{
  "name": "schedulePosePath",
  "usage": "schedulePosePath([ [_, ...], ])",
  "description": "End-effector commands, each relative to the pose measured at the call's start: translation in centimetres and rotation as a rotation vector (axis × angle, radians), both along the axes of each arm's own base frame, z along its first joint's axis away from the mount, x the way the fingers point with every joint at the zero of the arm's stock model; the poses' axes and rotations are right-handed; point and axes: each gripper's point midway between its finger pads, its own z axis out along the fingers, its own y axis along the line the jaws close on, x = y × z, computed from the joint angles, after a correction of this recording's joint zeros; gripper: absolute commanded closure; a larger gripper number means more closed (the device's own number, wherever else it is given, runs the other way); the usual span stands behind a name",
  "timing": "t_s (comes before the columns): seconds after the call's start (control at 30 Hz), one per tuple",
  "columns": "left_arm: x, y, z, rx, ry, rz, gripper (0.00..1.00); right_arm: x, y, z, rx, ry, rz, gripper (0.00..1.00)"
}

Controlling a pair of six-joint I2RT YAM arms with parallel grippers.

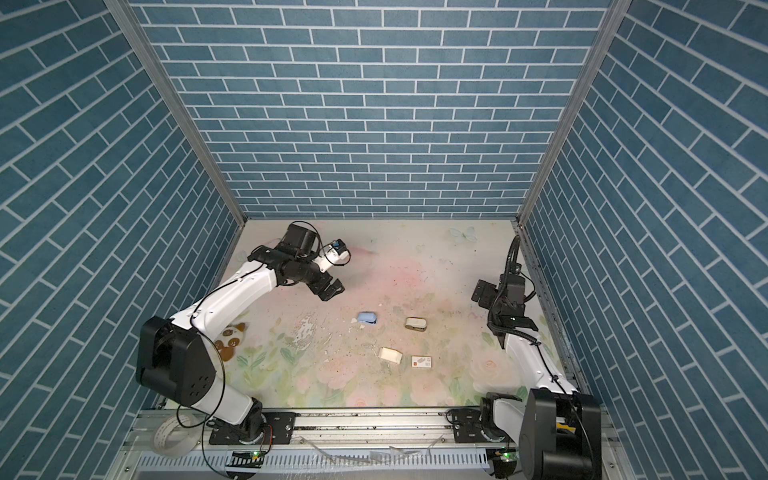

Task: Load the staples into the stapler

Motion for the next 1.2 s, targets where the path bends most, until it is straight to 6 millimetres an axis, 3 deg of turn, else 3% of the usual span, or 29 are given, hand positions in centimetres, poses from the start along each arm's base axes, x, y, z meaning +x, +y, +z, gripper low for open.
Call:
schedulePosePath([
  [0.0, 2.3, 3.0, -0.5, -0.070, -0.057, 0.156, 0.00, 1.8, -1.5, 0.5, -0.084, -0.096, -0.015, 0.03],
  [0.13, 3.9, 7.5, -2.6, -0.108, -0.086, 0.316, 0.00, 2.4, -2.2, -0.7, -0.120, -0.129, -0.025, 0.02],
  [0.33, 5.2, 13.4, -3.3, -0.217, -0.318, 0.505, 0.00, 3.2, -2.5, -1.3, -0.164, -0.171, -0.019, 0.01],
  [0.5, 4.5, 16.0, -5.2, -0.325, -0.334, 0.630, 0.01, 3.4, -2.9, -1.6, -0.178, -0.219, -0.043, 0.01],
  [0.8, 2.7, 16.5, -4.6, -0.392, -0.569, 0.622, 0.00, 3.4, -2.4, -1.6, -0.178, -0.234, -0.014, 0.01],
  [0.93, 2.0, 16.2, -4.8, -0.389, -0.610, 0.605, 0.00, 3.8, -1.6, -2.4, -0.181, -0.229, 0.034, 0.01],
  [1.03, 1.9, 15.4, -5.7, -0.401, -0.614, 0.567, 0.00, 4.5, -0.3, -3.3, -0.174, -0.212, 0.113, 0.01],
  [1.17, 2.3, 15.5, -5.5, -0.403, -0.607, 0.570, 0.00, 4.8, 0.2, -3.5, -0.198, -0.201, 0.128, 0.01],
])
